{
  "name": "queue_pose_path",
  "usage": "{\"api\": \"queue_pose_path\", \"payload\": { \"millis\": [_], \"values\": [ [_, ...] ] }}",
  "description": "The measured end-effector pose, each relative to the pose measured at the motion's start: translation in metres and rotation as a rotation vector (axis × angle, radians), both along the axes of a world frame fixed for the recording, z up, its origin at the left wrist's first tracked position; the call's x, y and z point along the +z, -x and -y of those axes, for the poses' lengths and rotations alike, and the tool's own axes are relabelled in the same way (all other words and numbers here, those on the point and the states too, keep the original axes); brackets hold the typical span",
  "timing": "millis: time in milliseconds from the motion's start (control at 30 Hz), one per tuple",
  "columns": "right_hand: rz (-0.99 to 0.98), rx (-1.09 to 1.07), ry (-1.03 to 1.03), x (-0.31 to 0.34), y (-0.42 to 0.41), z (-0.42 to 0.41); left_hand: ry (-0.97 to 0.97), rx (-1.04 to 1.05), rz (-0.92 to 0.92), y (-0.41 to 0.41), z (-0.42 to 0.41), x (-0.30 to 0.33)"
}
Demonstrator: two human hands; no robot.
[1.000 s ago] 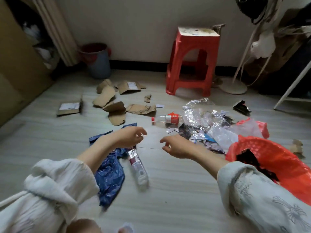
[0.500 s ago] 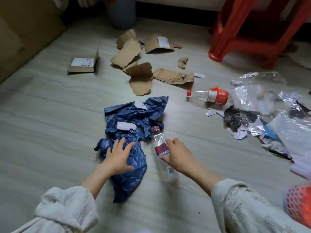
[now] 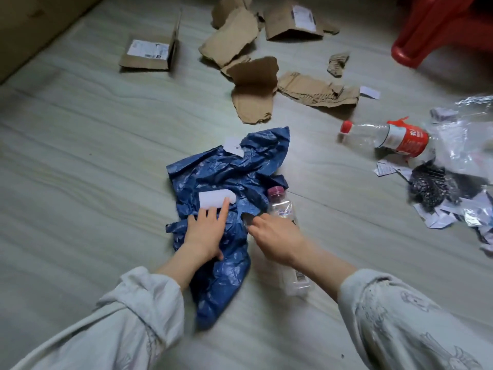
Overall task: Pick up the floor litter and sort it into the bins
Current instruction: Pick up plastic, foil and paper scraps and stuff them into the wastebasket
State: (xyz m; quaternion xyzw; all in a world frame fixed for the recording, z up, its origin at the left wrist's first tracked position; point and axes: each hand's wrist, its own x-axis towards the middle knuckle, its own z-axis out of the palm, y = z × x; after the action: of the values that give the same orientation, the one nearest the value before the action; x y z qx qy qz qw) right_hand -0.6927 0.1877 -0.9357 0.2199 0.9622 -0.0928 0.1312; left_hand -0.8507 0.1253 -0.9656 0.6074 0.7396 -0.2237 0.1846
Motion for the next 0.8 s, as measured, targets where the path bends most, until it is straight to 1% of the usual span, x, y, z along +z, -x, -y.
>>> {"api": "queue_pose_path", "payload": {
  "millis": [133,200,267,300,333,367,400,500,567,633,700,800],
  "values": [
    [0.062,-0.103,0.026,-0.003,-0.013,-0.007,-0.036,0.073,0.096,0.004,0.010,0.000],
    [0.052,-0.247,-0.013,-0.002,-0.020,-0.014,-0.091,0.058,0.098,0.001,0.017,0.002],
    [-0.083,-0.475,0.009,0.003,-0.021,-0.016,-0.160,0.058,0.111,-0.003,0.023,0.001],
    [-0.168,-0.565,0.012,0.005,-0.020,-0.015,-0.189,0.057,0.116,-0.005,0.025,0.001],
    [-0.236,-0.610,0.008,0.005,-0.018,-0.014,-0.209,0.048,0.113,-0.007,0.028,-0.001],
    [-0.245,-0.597,0.017,0.005,-0.013,-0.012,-0.224,0.037,0.104,-0.008,0.033,-0.001],
    [-0.202,-0.560,0.026,0.003,-0.009,-0.011,-0.236,0.016,0.095,-0.009,0.037,-0.001],
    [0.052,-0.495,0.144,-0.002,-0.002,-0.010,-0.271,-0.062,0.114,-0.011,0.044,0.000],
    [0.148,-0.487,0.251,-0.009,-0.002,-0.014,-0.298,-0.064,0.178,-0.009,0.045,0.002],
    [0.195,-0.503,0.342,-0.016,-0.006,-0.015,-0.357,-0.020,0.332,-0.005,0.046,0.000],
    [0.207,-0.519,0.387,-0.021,-0.007,-0.011,-0.426,0.064,0.477,-0.002,0.048,-0.001],
    [0.207,-0.465,0.354,-0.020,0.002,-0.001,-0.553,0.205,0.513,0.004,0.054,-0.002]
  ]
}}
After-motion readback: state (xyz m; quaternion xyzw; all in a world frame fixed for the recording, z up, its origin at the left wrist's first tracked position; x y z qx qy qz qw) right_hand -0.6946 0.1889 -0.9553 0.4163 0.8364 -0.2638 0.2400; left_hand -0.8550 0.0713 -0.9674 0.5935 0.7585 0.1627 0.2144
